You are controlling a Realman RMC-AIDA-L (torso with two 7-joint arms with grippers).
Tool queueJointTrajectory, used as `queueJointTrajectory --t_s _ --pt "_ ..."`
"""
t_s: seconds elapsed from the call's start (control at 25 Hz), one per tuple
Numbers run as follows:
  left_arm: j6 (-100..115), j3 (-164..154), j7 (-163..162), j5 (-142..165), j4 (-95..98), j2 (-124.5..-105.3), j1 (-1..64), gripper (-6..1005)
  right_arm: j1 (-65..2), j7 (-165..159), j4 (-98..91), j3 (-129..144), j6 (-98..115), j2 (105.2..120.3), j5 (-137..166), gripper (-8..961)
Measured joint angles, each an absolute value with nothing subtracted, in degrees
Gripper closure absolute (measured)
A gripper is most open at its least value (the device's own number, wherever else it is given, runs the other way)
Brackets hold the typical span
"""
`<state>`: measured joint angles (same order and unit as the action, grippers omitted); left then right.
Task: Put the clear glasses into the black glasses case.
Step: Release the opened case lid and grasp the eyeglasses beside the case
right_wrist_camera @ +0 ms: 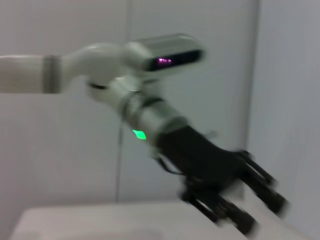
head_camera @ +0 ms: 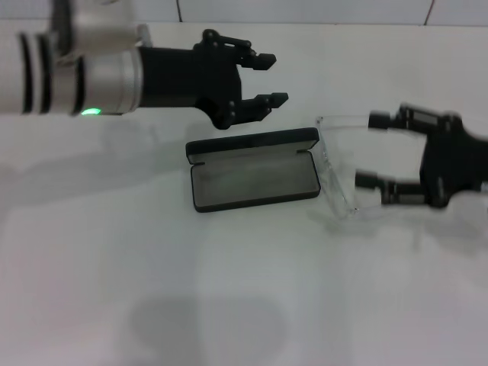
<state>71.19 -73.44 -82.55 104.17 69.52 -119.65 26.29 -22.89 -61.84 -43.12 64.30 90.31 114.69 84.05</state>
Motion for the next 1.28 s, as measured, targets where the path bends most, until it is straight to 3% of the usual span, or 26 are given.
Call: queueJointTrajectory --t_s 0.16,0.28,0.52,0.72,1.28 --pt "71.5 -74.3 -81.0 97.5 67.5 -119.71 23.6 509 -24.2 -90.1 -59.7 64.6 82.2 115.01 95.8 119" --pt "71.6 -74.5 -80.4 95.5 63.7 -119.71 23.5 508 -29.7 -109.8 -67.2 65.3 81.3 115.16 109.6 120" --pt "71.5 -74.5 -80.1 95.4 58.0 -119.71 26.2 508 -41.3 -127.1 -65.3 71.4 79.0 115.34 125.3 120" --pt "71.5 -74.8 -80.0 95.7 57.0 -119.71 27.6 508 -46.9 -135.8 -61.4 75.9 77.7 115.70 132.7 120" --pt "71.3 -75.1 -79.8 97.0 56.7 -119.71 28.0 509 -48.6 -144.8 -56.8 89.7 68.3 116.19 135.4 221"
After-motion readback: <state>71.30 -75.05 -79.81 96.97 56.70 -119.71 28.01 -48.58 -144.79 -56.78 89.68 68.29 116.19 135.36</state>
